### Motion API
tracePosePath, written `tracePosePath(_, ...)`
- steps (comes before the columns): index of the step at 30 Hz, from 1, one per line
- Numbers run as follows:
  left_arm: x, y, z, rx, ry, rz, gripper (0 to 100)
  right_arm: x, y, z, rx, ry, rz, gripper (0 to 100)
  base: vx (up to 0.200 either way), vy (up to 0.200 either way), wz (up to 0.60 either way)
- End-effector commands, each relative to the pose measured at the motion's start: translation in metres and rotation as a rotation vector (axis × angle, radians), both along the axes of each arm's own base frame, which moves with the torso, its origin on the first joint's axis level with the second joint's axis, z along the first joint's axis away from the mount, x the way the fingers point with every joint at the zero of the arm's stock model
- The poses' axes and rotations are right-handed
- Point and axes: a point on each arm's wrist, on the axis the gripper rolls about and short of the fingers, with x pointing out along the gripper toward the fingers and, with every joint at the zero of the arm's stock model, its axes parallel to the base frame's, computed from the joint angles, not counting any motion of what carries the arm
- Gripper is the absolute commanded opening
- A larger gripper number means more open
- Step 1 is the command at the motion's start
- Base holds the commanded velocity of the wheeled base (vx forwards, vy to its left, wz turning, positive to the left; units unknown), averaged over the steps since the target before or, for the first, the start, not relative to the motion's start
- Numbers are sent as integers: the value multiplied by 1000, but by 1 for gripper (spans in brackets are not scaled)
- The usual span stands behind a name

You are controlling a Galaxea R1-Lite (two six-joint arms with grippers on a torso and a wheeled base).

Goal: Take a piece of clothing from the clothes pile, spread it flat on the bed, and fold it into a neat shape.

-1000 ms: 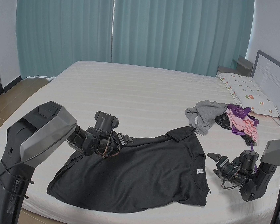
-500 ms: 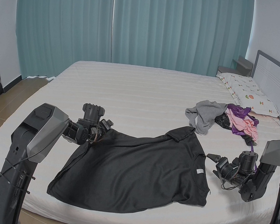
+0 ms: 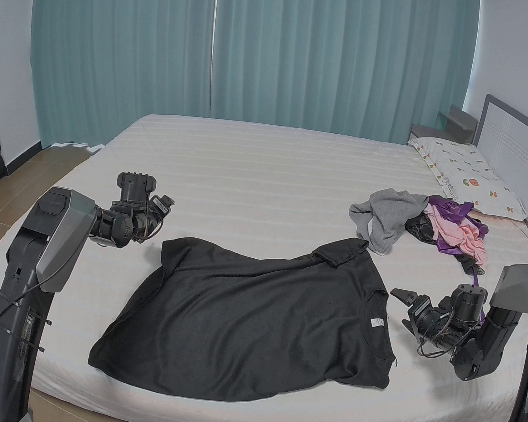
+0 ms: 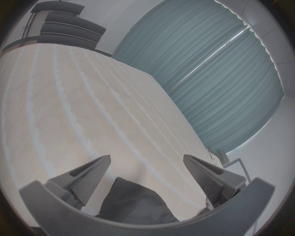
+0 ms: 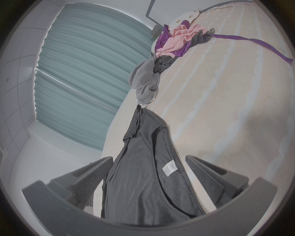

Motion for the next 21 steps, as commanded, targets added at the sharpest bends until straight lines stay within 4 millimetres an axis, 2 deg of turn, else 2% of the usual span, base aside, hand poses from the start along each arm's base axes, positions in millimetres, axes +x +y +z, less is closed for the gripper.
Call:
tracePosePath(1, -3, 5, 4, -14, 18, -21, 100, 0, 0, -1, -1, 3, 0, 100, 0, 0, 0)
tracePosePath(10, -7, 0, -12, -51, 109, -101, 100, 0, 1, -5, -2, 12, 3, 100, 0, 0, 0)
tracePosePath(21, -8, -8, -45, -39, 170, -121, 100, 0, 1, -5, -2, 12, 3, 100, 0, 0, 0)
